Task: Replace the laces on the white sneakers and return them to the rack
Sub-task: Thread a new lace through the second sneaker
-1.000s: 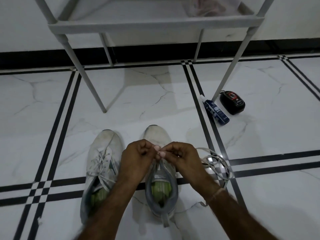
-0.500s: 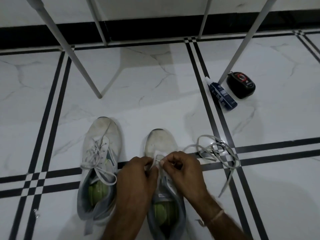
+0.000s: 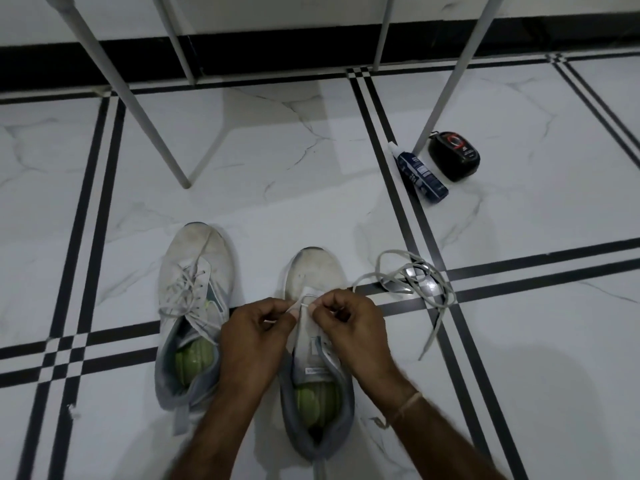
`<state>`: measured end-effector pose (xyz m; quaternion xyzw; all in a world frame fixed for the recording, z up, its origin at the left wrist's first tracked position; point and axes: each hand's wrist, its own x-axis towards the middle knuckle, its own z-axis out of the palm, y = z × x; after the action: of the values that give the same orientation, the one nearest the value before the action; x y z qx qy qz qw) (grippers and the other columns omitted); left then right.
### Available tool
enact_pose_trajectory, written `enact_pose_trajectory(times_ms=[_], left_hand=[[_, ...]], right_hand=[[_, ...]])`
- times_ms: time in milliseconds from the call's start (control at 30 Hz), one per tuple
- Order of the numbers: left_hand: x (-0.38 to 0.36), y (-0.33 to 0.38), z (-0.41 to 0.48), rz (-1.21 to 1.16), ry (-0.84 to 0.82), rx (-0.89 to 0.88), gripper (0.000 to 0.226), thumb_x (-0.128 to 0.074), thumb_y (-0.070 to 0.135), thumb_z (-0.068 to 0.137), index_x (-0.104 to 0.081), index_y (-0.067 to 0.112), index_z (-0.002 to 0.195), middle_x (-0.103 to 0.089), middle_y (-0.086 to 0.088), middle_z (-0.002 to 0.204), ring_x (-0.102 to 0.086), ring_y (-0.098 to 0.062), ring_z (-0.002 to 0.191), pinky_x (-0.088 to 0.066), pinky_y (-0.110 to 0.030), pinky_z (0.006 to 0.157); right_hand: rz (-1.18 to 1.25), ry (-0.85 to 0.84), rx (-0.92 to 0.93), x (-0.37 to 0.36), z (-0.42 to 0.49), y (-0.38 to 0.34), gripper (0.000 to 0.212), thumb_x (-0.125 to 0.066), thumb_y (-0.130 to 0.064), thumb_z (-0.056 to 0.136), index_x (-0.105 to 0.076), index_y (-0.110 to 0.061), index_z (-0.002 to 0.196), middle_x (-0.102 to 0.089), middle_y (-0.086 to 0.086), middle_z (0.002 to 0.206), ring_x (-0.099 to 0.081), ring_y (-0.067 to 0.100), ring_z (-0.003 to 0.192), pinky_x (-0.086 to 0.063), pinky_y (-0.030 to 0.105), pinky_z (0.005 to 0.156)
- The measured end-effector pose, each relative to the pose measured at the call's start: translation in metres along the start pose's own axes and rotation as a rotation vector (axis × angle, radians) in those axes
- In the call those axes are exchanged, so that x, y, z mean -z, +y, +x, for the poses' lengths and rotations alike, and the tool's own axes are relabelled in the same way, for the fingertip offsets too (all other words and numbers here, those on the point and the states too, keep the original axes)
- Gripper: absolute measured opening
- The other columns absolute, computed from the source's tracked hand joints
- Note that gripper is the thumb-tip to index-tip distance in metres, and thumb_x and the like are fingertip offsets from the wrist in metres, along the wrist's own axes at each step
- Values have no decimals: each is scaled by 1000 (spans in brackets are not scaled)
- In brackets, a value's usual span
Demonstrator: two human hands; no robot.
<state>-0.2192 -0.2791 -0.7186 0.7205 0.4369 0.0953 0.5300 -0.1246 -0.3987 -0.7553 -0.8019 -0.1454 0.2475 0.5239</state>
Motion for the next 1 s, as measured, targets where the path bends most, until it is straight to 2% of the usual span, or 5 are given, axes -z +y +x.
enact_pose_trajectory(times_ms=[267,500,633,733,1000], left_hand=[[-2,-2,-4,69,-26,-106,11,-69,29,94,-77,28,87,-75,18,78,-70,1,76,-54,-24,72],[-17,0,4,-320,43,159,3,-74,17,90,-76,20,90,-74,3,77,-69,-12,73,-54,-31,70],[-20,0,8,-322,16,160,5,-78,16,87,-75,12,85,-76,-4,77,-72,-16,73,-61,-42,77],[-20,-6,12,-265,11,95,7,-77,15,88,-74,14,81,-76,-6,76,-71,-23,73,-60,-51,79],[-18,-13,14,45,47,-236,11,-72,20,91,-70,30,85,-72,13,83,-68,-4,79,-58,-35,76]], right_hand=[[26,83,-12,-10,-5,-2,6,-77,-32,87,-78,-27,87,-75,-15,88,-71,5,86,-58,41,83],[7,118,-17,-13,-9,0,7,-77,-24,89,-78,-29,94,-74,-19,92,-70,1,91,-58,33,86],[-3,118,-35,-8,-7,-4,7,-79,-22,87,-75,-28,87,-74,-20,85,-69,0,85,-56,25,78],[-1,107,-30,-7,-7,-4,7,-79,-22,86,-75,-29,87,-73,-22,86,-68,-1,86,-55,23,79],[-90,89,-42,-5,-4,-5,5,-79,-32,85,-75,-32,88,-73,-24,87,-67,-3,85,-54,22,77]])
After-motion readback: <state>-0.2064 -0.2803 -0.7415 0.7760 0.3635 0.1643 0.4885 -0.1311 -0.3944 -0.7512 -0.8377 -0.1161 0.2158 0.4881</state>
